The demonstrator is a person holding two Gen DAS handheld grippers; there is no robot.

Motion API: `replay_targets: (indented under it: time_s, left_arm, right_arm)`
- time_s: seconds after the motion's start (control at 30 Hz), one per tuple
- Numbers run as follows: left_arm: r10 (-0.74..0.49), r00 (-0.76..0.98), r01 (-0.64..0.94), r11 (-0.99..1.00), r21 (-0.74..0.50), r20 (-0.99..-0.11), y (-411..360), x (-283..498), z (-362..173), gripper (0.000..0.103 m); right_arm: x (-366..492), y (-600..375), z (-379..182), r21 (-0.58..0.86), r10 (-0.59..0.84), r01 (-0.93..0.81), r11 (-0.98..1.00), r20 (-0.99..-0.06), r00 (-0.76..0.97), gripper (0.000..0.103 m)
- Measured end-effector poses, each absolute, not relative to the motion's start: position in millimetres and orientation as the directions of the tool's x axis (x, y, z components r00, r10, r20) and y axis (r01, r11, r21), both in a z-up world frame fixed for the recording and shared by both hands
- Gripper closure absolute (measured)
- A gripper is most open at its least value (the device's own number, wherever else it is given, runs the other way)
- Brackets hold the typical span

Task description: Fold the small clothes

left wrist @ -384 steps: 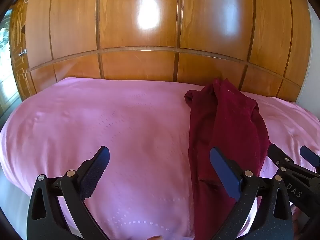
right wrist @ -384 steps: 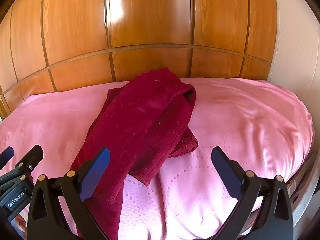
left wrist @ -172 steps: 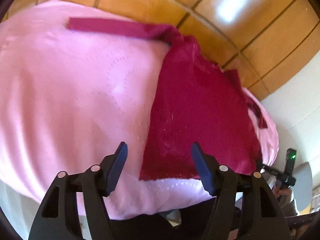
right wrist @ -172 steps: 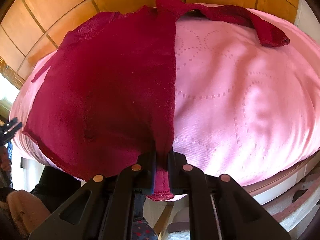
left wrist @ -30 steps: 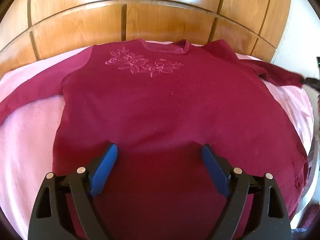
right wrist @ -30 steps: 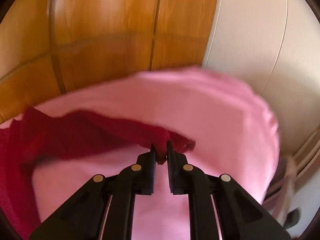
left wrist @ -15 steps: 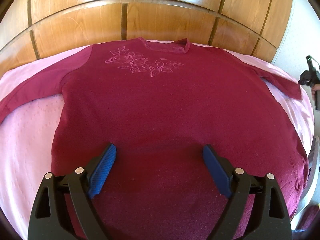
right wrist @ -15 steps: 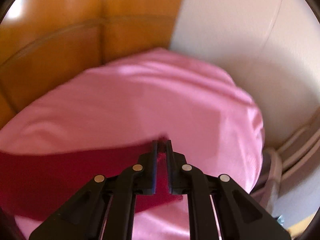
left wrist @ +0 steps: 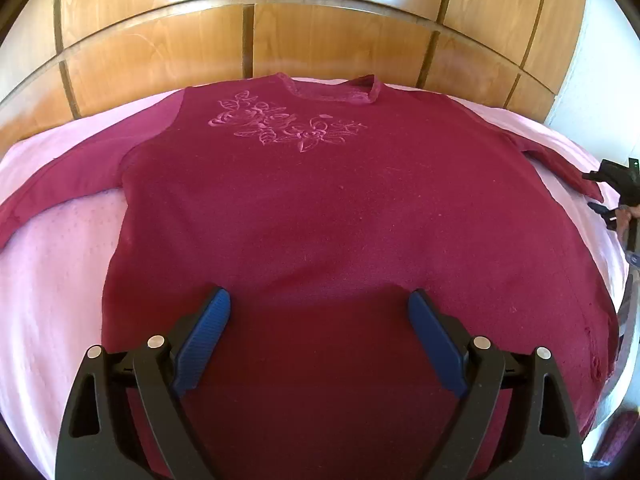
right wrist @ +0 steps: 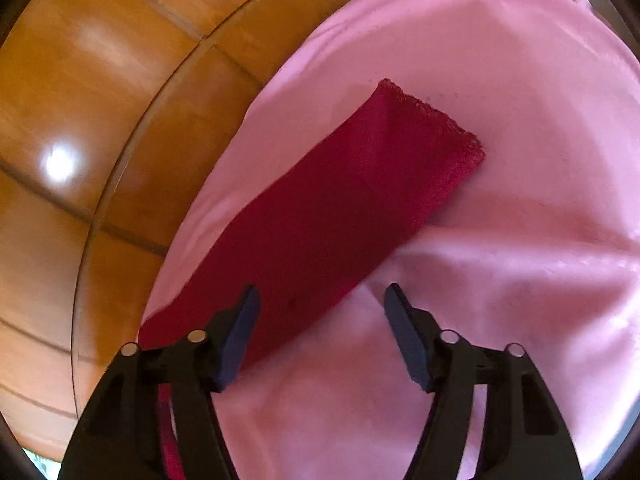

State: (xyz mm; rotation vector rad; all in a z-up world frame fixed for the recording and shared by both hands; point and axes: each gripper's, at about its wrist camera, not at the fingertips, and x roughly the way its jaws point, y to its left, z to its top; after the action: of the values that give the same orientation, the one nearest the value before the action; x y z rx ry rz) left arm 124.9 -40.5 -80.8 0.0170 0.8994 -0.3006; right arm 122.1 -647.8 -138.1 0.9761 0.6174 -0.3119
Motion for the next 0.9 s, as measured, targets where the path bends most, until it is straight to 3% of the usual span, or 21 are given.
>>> replay_targets:
  time_s: [0.07,0.1,0.2,0.27,0.4,0.43,0.5,0.67,0.83,0.9]
  left_arm:
    - [-0.248,0.585,0.261,0.959,-0.111,-0.772,-40,124,-81,0.014]
    - [-0.249,0.585,0.261,0.959,-0.111,-0.772,-41,124,-81,0.014]
    - [-0.248,0.585,0.263,0.959,-0.109,-0.772,-41,124,-82,0.013]
    - [-0.253,0.581,0.270,0.956,-0.110,-0.773,-42,124,-82,0.011]
    - [-0.252,0.580,0.273,0.956,-0.106,-0.775,-42,126,-82,0.010]
    - [-0.252,0.576,0.271,0.956,-0.109,-0.778,-41,125,-80,0.010]
    - [-0.253,0.569,0.265,0.957,-0.118,-0.782,-38,124,-77,0.010]
    - [-0.226,0.590,0.165,0.973,-0.159,-0.775,-11,112,-65,0.010]
    - [-0.122,0.615,0.032,0.991,-0.130,-0.779,35,92,-58,0.011]
    - [-0.119,0.594,0.014,0.990,-0.138,-0.796,51,82,-61,0.017]
  right_arm:
    - [133,-651,-135,0.649,0.015,0.530,0.546,-0.640,0.768,0.070]
    - [138,-650,-131,0.611,-0.010,0.550,0.569,-0.664,0.748,0.098]
    - [145,-647,-109,0.401,-0.206,0.614,0.680,-0.699,0.685,0.098]
    - [157,-648,-117,0.326,-0.230,0.644,0.692,-0.746,0.624,0.098]
    - [158,-642,-122,0.349,-0.205,0.634,0.690,-0.746,0.634,0.089]
    - [151,-640,-122,0.381,-0.177,0.619,0.687,-0.738,0.651,0.071]
    - [138,-622,-118,0.394,-0.139,0.570,0.720,-0.724,0.676,0.049]
    - [109,-547,-111,0.424,0.093,0.311,0.850,-0.704,0.704,0.047]
    - [59,-449,-121,0.501,0.390,0.016,0.865,-0.693,0.606,0.048]
    - [37,-423,-128,0.503,0.433,-0.034,0.863,-0.705,0.561,0.049]
